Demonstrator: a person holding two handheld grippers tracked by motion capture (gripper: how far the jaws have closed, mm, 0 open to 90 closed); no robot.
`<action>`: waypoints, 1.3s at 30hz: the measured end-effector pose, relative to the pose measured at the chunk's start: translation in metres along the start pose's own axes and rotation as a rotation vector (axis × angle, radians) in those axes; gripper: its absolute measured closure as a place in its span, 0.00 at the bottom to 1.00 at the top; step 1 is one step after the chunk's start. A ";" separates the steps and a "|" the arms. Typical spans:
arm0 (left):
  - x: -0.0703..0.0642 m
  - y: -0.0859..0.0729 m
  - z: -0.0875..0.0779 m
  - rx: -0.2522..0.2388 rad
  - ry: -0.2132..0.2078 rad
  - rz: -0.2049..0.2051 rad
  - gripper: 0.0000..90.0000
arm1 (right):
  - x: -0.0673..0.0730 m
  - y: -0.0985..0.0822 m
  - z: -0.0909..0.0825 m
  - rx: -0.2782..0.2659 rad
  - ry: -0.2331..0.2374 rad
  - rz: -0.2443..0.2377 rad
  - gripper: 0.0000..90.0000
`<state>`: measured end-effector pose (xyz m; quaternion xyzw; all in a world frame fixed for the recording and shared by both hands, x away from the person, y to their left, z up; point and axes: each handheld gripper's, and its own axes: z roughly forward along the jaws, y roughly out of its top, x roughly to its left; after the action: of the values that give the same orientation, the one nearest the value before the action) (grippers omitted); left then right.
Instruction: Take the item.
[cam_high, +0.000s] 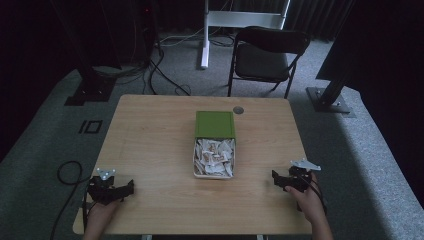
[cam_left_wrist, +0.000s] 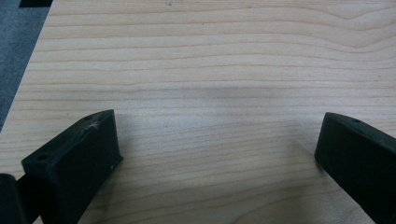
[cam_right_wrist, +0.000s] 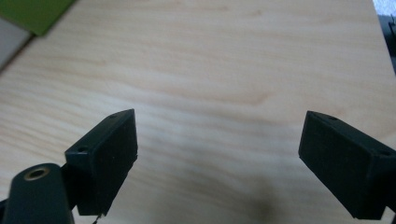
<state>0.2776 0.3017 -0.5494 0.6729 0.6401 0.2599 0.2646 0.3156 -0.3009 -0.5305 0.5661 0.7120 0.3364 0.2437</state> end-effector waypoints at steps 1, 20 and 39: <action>0.000 0.000 0.000 0.000 0.000 0.000 0.01 | 0.000 0.000 0.000 0.000 0.000 0.000 0.13; 0.000 0.000 0.000 -0.001 -0.001 -0.001 0.01 | 0.037 0.049 -0.009 -0.074 0.079 -0.064 0.15; 0.000 0.000 0.000 -0.001 0.000 -0.001 0.01 | 0.078 0.089 -0.024 -0.158 0.174 -0.132 0.16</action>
<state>0.2776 0.3017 -0.5495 0.6724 0.6403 0.2600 0.2653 0.3364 -0.2183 -0.4445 0.4660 0.7374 0.4224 0.2463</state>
